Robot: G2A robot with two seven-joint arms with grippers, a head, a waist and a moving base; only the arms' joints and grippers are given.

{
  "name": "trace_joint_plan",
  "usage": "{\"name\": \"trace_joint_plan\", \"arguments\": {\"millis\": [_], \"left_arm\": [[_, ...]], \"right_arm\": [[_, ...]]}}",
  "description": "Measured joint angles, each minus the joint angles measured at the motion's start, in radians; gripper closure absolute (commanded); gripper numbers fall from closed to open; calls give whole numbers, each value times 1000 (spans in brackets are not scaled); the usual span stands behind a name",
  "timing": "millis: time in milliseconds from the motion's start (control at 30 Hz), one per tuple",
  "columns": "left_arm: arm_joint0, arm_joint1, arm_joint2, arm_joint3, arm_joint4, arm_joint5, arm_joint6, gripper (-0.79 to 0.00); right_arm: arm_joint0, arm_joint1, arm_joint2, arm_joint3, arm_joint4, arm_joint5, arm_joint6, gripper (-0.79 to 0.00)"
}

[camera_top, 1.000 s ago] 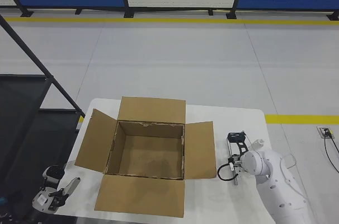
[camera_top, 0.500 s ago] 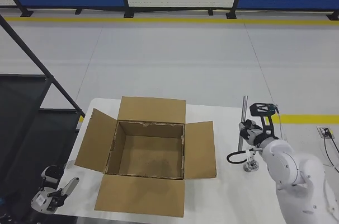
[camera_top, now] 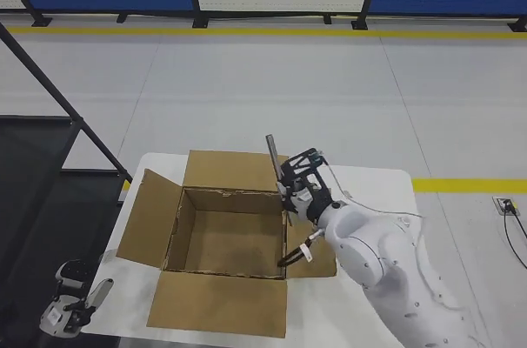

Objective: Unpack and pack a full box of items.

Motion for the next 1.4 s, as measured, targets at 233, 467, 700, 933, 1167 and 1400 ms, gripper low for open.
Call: {"name": "trace_joint_plan", "arguments": {"millis": [233, 467, 700, 933, 1167, 1400], "left_arm": [[4, -2, -2, -3, -5, -6, 7, -785], [-3, -2, -2, 8, -18, -17, -2, -785], [-14, -1, -1, 20, -35, -34, -22, -785], [-14, 0, -9, 29, -46, -46, -31, -785], [-9, -1, -17, 29, -46, -53, -33, -785], [-4, -2, -20, 28, -42, -58, -34, -785]], "right_arm": [[188, -85, -258, 276, 53, -64, 10, 0], [300, -180, -428, 549, 91, -91, -10, 0], [375, -287, -528, 824, 157, -125, -2, 0], [411, -375, -578, 1027, 180, -145, -1, 0], [439, -447, -586, 1184, 221, -181, -3, -65], [467, -494, -577, 1286, 242, -216, -14, -197]]}}
